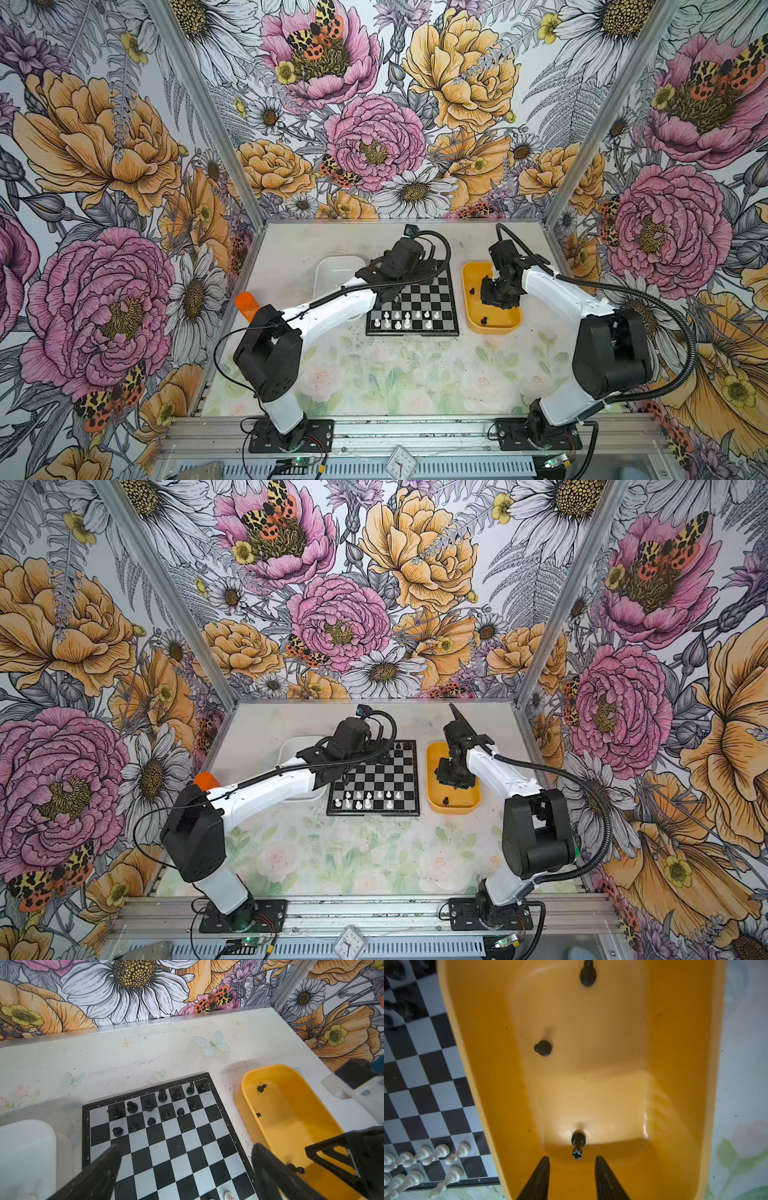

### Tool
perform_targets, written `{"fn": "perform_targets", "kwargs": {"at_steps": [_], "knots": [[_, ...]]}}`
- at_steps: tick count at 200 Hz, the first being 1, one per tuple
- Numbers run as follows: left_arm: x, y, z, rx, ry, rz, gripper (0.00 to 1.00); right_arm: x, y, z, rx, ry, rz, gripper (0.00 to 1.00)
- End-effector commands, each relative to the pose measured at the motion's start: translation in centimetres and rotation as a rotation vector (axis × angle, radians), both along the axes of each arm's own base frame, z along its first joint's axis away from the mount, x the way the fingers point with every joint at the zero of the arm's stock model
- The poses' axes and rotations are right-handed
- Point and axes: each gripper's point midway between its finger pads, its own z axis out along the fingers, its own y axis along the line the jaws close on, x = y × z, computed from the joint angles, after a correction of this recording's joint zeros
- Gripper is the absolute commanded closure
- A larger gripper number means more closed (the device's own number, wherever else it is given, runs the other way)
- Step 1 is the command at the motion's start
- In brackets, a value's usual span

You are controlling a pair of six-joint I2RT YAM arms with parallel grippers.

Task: Set up the chess pieces on the board
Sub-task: 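Lower the open right gripper onto the next black pawn in the tray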

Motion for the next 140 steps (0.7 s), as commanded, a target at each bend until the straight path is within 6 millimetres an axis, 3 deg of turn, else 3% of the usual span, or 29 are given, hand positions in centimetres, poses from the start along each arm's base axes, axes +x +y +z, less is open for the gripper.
{"fn": "perform_targets", "kwargs": {"at_steps": [1, 75, 140], "knots": [[0.0, 0.4, 0.9, -0.027, -0.009, -0.001, 0.01, -1.0, 0.6, 0.3, 0.02, 0.005, 0.006, 0.61], [0.6, -0.5, 0.3, -0.023, 0.009, -0.014, 0.01, -1.5, 0.5, -1.5, 0.003, 0.058, 0.019, 0.61], [1.0, 0.2, 0.0, -0.02, 0.022, -0.003, 0.01, -1.6, 0.3, -3.0, -0.022, 0.102, 0.032, 0.61]]}}
